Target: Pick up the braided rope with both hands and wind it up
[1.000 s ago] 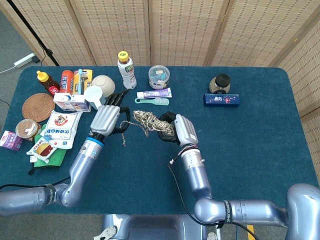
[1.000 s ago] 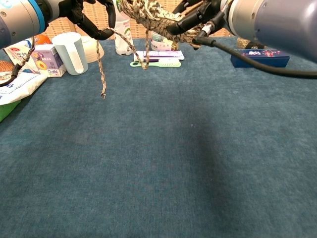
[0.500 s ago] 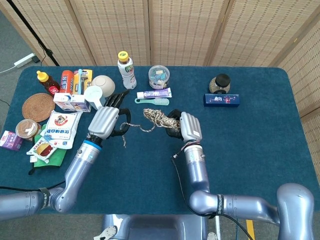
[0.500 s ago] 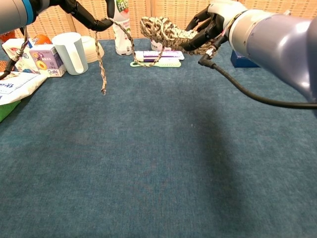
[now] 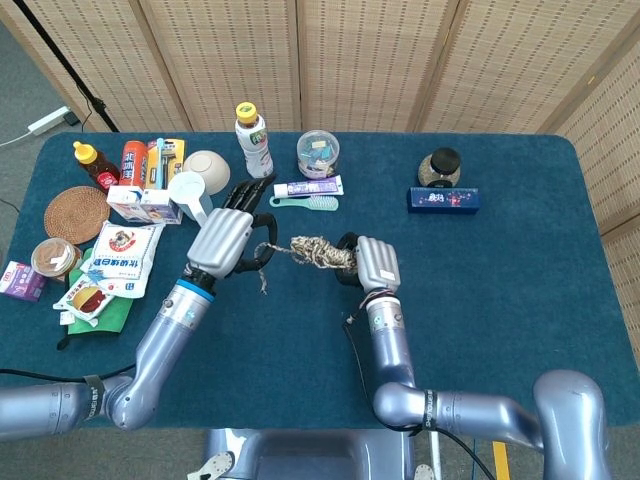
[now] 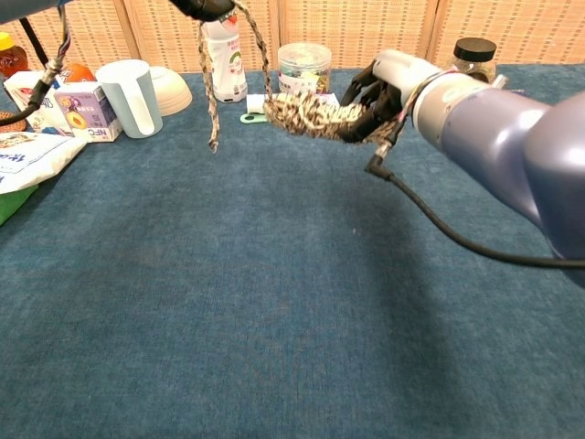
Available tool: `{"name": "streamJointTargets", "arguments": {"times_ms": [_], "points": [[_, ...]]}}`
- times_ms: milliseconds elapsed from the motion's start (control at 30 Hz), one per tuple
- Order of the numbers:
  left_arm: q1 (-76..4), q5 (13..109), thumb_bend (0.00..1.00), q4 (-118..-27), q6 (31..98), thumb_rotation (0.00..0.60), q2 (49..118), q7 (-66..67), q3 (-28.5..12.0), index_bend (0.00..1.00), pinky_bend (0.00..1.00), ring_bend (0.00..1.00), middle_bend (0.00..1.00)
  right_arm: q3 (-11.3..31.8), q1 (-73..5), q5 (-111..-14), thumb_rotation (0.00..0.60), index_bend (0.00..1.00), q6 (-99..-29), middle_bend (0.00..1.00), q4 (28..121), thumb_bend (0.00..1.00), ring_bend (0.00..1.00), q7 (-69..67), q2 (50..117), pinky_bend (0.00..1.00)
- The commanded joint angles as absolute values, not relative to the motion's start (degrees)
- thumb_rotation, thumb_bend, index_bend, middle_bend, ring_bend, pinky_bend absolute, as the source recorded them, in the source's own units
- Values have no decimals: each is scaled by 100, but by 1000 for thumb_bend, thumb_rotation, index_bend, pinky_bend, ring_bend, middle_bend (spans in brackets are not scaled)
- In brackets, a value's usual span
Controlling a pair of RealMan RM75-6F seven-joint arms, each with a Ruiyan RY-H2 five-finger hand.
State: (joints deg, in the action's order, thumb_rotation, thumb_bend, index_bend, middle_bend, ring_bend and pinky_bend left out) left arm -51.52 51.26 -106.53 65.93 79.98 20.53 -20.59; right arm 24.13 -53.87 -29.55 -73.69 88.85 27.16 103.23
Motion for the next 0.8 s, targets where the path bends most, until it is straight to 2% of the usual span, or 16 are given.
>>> {"name": "streamJointTargets", "arguments": {"times_ms": [33,133,267,467,800], "points": [[-5268,4985,384,-10647,6500,600,8036,2068,-2171,614,0,0,0,2367,-5266,-2944,600,684,-7247,545,9082,599,405,2672,10333,576],[-5324,4799,354,-10643,6400,600,8007,1976,-2285,614,0,0,0,2474,-5171,-2779,600,686,-7086,546,9241,605,406,2590,10235,578],[-5333,4563,378,-10712,6381,600,7999,1836,-2393,618,0,0,0,2468,-5038,-2808,600,686,-6792,546,9360,611,406,2415,10060,582],[-5426,4379,383,-10522,6322,600,8085,1697,-2497,618,0,0,0,2294,-4724,-2891,600,686,-5965,547,9858,613,406,1914,9587,583],[-5606,3782,385,-10414,6210,600,8197,1613,-2651,618,0,0,0,2063,-4430,-3404,600,685,-5569,553,10633,613,406,1354,9092,583]]}}
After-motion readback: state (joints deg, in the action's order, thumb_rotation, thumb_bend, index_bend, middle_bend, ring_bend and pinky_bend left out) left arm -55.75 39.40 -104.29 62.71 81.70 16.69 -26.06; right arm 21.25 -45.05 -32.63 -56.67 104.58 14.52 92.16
